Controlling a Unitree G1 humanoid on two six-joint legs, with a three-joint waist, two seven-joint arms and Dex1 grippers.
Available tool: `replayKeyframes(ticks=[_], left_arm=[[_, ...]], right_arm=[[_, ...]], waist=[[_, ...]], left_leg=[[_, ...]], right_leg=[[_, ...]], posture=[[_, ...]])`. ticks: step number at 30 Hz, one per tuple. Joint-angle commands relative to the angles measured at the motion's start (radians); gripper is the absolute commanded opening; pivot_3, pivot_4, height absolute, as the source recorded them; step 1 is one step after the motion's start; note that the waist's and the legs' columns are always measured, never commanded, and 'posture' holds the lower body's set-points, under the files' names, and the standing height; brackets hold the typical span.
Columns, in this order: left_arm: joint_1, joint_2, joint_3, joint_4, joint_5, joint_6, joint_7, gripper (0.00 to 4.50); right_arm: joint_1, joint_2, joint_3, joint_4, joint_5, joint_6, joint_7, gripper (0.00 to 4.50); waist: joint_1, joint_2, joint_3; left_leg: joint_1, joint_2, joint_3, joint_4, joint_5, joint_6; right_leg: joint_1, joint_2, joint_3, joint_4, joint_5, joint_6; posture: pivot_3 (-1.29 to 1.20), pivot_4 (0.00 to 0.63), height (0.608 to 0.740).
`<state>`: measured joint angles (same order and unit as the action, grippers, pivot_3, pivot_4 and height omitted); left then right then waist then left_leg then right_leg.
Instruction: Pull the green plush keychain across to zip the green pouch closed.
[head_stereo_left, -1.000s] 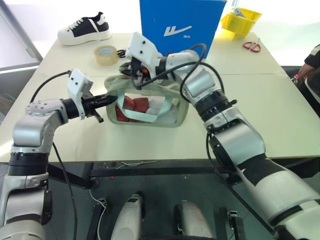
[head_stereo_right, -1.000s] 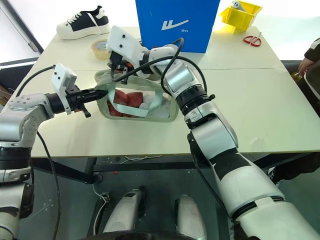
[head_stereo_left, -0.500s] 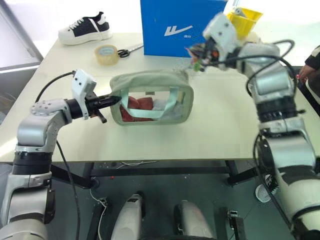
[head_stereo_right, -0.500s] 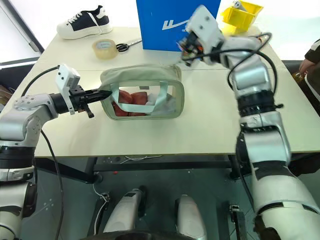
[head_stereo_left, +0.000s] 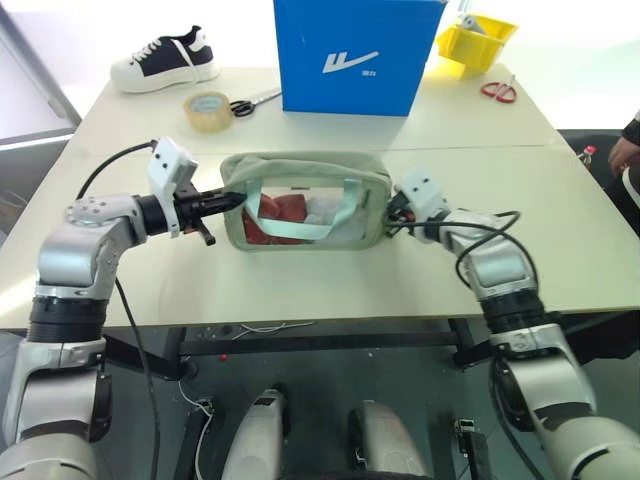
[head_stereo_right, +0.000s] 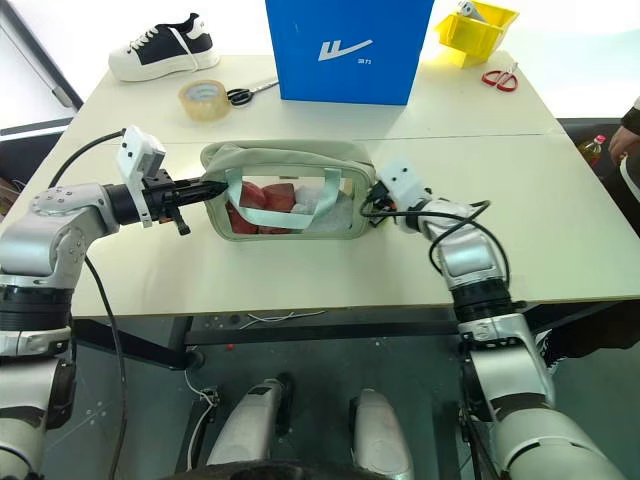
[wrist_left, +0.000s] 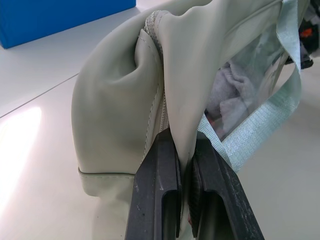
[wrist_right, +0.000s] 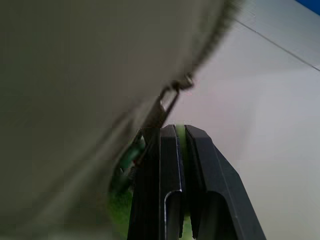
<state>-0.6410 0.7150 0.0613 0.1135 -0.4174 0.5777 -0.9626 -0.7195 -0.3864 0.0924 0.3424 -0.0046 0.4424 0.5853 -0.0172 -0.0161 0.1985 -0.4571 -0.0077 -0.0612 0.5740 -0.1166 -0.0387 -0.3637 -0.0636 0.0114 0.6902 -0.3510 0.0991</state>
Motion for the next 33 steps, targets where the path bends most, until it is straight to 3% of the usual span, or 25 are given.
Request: replayKeyframes(ticks=[1,4,5,7,13,18,22,26,28,33], left_arm=[[-0.011,0.011,0.001,-0.001,0.012,-0.009,-0.007,0.0],[-0.003,0.02,0.009,-0.005,0.011,-0.01,-0.007,0.0],[0.001,0.022,0.012,-0.008,0.01,-0.009,-0.007,0.0],[0.01,0.025,0.016,-0.014,0.009,-0.009,-0.006,0.0],[0.026,0.031,0.019,-0.026,0.006,-0.006,0.001,0.0],[0.025,0.043,0.026,-0.031,-0.006,0.005,-0.009,0.0],[0.018,0.069,0.067,-0.04,-0.07,0.054,-0.053,1.48],[0.01,0.123,0.131,-0.053,-0.131,0.135,-0.067,3.59],[0.023,0.17,0.167,-0.071,-0.155,0.165,-0.081,4.43],[0.045,0.263,0.274,-0.132,-0.227,0.241,-0.081,4.43]], right_arm=[[-0.02,-0.008,-0.015,0.015,0.0,-0.005,-0.015,0.04],[-0.039,-0.061,-0.037,0.003,0.015,-0.01,0.022,0.04],[-0.048,-0.083,-0.05,-0.007,0.031,0.002,0.046,0.35],[-0.071,-0.127,-0.066,-0.03,0.061,0.019,0.1,1.05],[-0.19,-0.254,-0.136,-0.009,0.16,0.059,0.254,4.06],[-0.198,-0.376,-0.128,-0.049,0.272,0.082,0.532,4.06],[-0.131,-0.449,-0.076,-0.239,0.366,0.177,0.707,4.11],[-0.09,-0.446,-0.071,-0.339,0.38,0.196,0.684,4.11],[-0.074,-0.453,-0.079,-0.378,0.392,0.214,0.673,4.11],[-0.039,-0.469,-0.112,-0.436,0.41,0.24,0.632,4.11]], waist=[[0.001,0.0,0.0],[0.001,0.0,0.0],[0.002,0.0,0.0],[0.001,0.0,0.0],[-0.003,0.001,0.0],[-0.001,0.001,0.0],[-0.005,0.001,0.001],[-0.011,0.001,0.001],[-0.011,0.001,0.001],[-0.003,0.001,0.001]], left_leg=[[0.0,0.0,0.0,0.0,0.0,0.0],[0.0,0.0,0.0,0.0,0.0,0.0],[0.0,0.0,0.0,0.0,0.0,0.0],[0.0,0.0,0.0,0.0,0.0,0.0],[0.0,0.001,0.001,-0.001,0.0,0.0],[0.0,0.001,0.001,0.0,-0.001,0.001],[-0.001,0.001,0.001,0.0,-0.001,0.001],[-0.001,0.003,0.001,0.0,-0.001,0.002],[-0.002,0.003,0.001,0.0,-0.001,0.002],[-0.003,0.003,0.001,0.0,-0.001,0.001]], right_leg=[[0.0,0.0,0.0,0.0,0.0,0.0],[0.0,0.0,0.0,0.0,0.0,0.0],[0.0,0.0,0.0,0.0,0.0,0.0],[0.0,0.0,0.0,0.0,0.0,0.0],[-0.001,0.0,0.001,0.0,0.0,0.0],[0.0,0.0,0.0,-0.002,0.0,0.0],[-0.001,0.0,0.001,-0.002,0.0,0.0],[-0.002,0.001,0.001,-0.002,0.001,-0.001],[-0.003,0.001,0.001,-0.002,0.001,-0.001],[-0.005,0.0,0.002,-0.002,0.001,-0.001]], posture=[[0.0,0.15,0.74],[0.0,0.15,0.74],[0.0,0.15,0.74],[0.0,0.15,0.74],[0.0,0.15,0.74],[0.0,0.15,0.74],[0.0,0.15,0.74],[0.0,0.15,0.74],[0.0,0.15,0.74],[0.0,0.15,0.74]])
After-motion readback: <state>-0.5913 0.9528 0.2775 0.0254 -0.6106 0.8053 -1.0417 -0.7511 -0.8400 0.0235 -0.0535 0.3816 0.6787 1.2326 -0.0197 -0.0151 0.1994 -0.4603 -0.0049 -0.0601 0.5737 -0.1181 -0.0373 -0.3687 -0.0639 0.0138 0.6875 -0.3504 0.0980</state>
